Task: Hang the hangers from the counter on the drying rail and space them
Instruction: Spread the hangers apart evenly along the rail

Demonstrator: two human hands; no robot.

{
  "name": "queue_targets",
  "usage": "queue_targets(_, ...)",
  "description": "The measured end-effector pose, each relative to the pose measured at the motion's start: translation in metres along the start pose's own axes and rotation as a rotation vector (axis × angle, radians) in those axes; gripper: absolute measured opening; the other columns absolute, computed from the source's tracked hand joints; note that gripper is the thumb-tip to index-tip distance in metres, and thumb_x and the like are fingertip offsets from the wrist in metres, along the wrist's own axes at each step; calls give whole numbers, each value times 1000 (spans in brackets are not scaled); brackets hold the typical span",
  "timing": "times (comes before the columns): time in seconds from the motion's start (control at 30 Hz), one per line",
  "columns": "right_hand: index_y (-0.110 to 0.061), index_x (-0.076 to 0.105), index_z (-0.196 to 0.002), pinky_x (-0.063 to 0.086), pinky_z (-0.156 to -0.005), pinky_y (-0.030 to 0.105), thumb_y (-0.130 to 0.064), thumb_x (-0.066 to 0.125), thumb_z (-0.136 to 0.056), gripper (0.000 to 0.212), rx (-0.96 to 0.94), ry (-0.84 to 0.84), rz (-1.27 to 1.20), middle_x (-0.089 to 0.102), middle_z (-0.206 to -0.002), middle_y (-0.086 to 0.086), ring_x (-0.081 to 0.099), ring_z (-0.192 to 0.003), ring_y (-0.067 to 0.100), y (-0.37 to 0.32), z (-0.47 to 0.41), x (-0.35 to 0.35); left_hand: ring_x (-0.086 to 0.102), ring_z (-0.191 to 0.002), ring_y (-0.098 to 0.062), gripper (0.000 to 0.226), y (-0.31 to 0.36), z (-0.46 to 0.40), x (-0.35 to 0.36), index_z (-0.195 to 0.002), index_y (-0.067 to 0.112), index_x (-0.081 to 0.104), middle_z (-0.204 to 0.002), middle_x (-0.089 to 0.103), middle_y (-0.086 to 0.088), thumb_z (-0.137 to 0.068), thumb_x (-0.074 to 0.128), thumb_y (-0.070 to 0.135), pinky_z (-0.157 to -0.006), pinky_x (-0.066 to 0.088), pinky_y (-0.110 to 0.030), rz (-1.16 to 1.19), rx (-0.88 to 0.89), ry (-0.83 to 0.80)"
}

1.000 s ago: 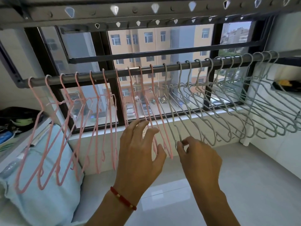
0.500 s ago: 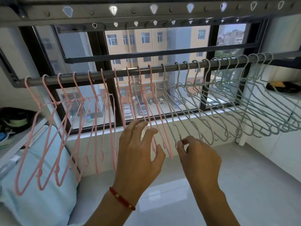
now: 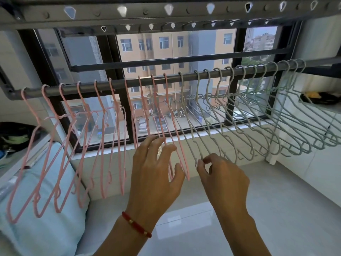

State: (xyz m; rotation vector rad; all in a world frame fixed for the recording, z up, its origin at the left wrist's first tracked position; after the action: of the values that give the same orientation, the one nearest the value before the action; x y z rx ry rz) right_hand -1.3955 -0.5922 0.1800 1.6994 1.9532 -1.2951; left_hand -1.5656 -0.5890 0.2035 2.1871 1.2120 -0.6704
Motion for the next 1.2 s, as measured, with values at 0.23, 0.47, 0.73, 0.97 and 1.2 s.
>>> queue_targets(0.23,-30,73,-103,24,-49,14,-50,57,-96,26,7,-52,-7,72,-82,-11,51,-60,5,4,-2,1,50,-135,-32,46,4,-1,0,-119,16,69,-134,64,-9,-88,50,42,-111,44,-56,-6,18,16)
queue_targets(0.47,-29,72,-106,29,-52,18,-51,56,-95,30,14,-75,-14,73,-84,-10,54,-62,5,7,-3,0,49,-135,-32,44,7,-1,1,-119,16,69,-133,64,-9,-87,51,41,-109,45,-58,11,16,28)
queue_targets(0.73,-25,70,-109,33,-52,19,-39,65,-92,22,78,44,-119,61,-75,-11,52,-57,7,22,-7,-24,48,-134,-28,36,17,-2,0,-118,16,70,-131,64,-7,-85,64,29,-110,45,-52,90,43,17)
queue_targets(0.97,-25,68,-111,36,-55,21,-39,66,-90,26,38,68,-189,62,-85,-9,54,-62,9,52,-17,-33,58,-85,-1,31,67,-4,8,-112,17,71,-100,64,9,-91,54,34,-82,47,-9,242,30,-3)
queue_targets(1.2,-33,60,-119,35,-53,19,-53,59,-91,35,-121,-64,-147,61,-92,-13,55,-63,6,76,-46,-38,47,-58,9,27,116,1,50,-115,19,73,-88,68,10,-89,76,25,-62,40,3,220,-172,-29)
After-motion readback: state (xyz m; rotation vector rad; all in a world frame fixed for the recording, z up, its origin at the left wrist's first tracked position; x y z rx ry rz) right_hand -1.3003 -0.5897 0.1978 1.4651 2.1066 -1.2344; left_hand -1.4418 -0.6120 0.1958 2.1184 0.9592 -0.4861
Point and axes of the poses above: each hand's wrist, its own z-axis away from the middle knuckle, its own x-axis out of the palm, y = z × x, the point moved 6 cm from there along -z, towards the middle knuckle
